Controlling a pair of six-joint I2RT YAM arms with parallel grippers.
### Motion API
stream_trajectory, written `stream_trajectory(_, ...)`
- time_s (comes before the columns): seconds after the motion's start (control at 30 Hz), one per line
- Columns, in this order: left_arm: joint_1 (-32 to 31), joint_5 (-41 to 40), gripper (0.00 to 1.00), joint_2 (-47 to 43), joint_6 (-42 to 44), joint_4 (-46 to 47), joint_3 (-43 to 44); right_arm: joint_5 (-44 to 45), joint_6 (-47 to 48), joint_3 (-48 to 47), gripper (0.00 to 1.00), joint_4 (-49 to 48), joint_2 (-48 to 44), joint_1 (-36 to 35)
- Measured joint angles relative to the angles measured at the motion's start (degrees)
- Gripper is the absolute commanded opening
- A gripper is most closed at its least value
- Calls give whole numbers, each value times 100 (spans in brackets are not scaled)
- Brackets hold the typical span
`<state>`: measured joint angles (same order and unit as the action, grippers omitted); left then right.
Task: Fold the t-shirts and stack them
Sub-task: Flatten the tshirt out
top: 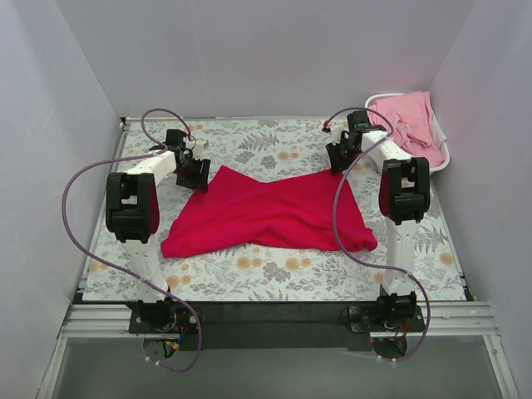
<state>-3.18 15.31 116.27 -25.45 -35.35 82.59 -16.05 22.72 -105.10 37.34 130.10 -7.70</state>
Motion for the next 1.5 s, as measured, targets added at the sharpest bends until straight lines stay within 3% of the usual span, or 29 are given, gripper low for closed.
stream_trajectory(0.03,0,-13,48,7,-15,15,0,9,-2,4,19,-11,4,-17)
stream_trajectory(0.07,-2,-26,34,13,-31,33,0,15,-7,13,2,-15,9,-28)
stream_trajectory(0.17,-4,-79,3,57,-118,114,13,79,-31,22,1,-31,9,-57)
stream_trajectory(0.2,-2,-52,0,59,-151,114,13,107,-24,22,1,-31,7,-63)
stream_trajectory(0.4,125,-48,0,-118,-116,223,-236,337,31,168,1,-39,-164,-33)
stream_trajectory(0.67,831,-249,0,-1322,225,133,-1394,313,129,765,1,-20,-1156,81)
stream_trajectory(0.8,828,-269,0,-1963,280,181,-1530,107,125,850,1,-13,-1683,87)
stream_trajectory(0.97,782,-295,0,-2061,448,127,-1574,28,208,1010,1,-17,-2046,90)
stream_trajectory(1.2,789,-557,0,-2238,890,-199,-2286,-83,638,2347,1,74,-2426,94)
stream_trajectory(1.37,800,-789,0,-2734,1073,-238,-2951,-339,1097,3751,1,245,-3499,94)
stream_trajectory(1.5,820,-839,0,-2695,1016,-164,-2957,-459,1368,4225,1,341,-4336,94)
